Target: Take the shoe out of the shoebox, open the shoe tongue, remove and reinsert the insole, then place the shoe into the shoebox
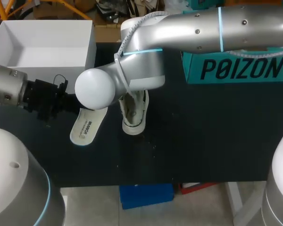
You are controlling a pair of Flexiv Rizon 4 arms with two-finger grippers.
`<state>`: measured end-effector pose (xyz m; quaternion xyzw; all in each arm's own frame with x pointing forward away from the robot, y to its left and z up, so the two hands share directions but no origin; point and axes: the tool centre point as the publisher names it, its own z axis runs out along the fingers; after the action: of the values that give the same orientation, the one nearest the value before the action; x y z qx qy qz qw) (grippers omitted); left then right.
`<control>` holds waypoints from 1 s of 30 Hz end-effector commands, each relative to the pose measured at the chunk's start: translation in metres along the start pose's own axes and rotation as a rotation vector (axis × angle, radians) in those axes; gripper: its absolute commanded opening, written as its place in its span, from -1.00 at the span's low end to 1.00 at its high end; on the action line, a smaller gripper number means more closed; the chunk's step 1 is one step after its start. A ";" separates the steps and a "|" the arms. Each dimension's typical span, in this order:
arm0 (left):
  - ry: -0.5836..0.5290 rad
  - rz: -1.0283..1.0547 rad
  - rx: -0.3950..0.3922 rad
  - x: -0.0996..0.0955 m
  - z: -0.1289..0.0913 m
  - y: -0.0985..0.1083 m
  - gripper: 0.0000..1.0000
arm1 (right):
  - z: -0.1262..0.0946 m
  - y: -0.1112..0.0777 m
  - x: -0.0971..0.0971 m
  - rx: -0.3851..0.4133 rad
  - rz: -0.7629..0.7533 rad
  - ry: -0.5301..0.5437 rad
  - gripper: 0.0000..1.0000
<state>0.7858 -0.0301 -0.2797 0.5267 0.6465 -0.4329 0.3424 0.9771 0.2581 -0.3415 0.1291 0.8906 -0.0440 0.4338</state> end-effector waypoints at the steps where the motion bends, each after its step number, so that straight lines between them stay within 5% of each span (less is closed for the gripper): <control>1: 0.005 0.000 0.001 0.000 0.000 0.000 -1.00 | 0.011 0.004 0.003 -0.003 -0.006 0.010 -1.00; 24: 0.005 0.000 0.001 0.000 0.000 0.000 -1.00 | 0.028 0.006 0.022 -0.023 -0.002 0.070 -1.00; 25: 0.005 0.000 0.001 0.000 0.000 0.000 -1.00 | 0.027 0.006 0.023 -0.029 -0.001 0.074 -0.84; 26: 0.005 0.000 0.001 0.000 0.000 0.000 -1.00 | 0.026 0.006 0.023 -0.031 -0.001 0.077 -0.07; 27: 0.005 0.000 0.001 0.000 0.000 0.000 -1.00 | 0.025 0.005 0.023 -0.029 0.001 0.080 1.00; 30: 0.005 0.000 0.001 0.000 0.000 0.000 -1.00 | 0.020 -0.001 0.021 -0.022 0.014 0.079 1.00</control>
<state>0.7859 -0.0302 -0.2797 0.5267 0.6465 -0.4330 0.3424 0.9828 0.2608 -0.3709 0.1323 0.9064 -0.0281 0.4002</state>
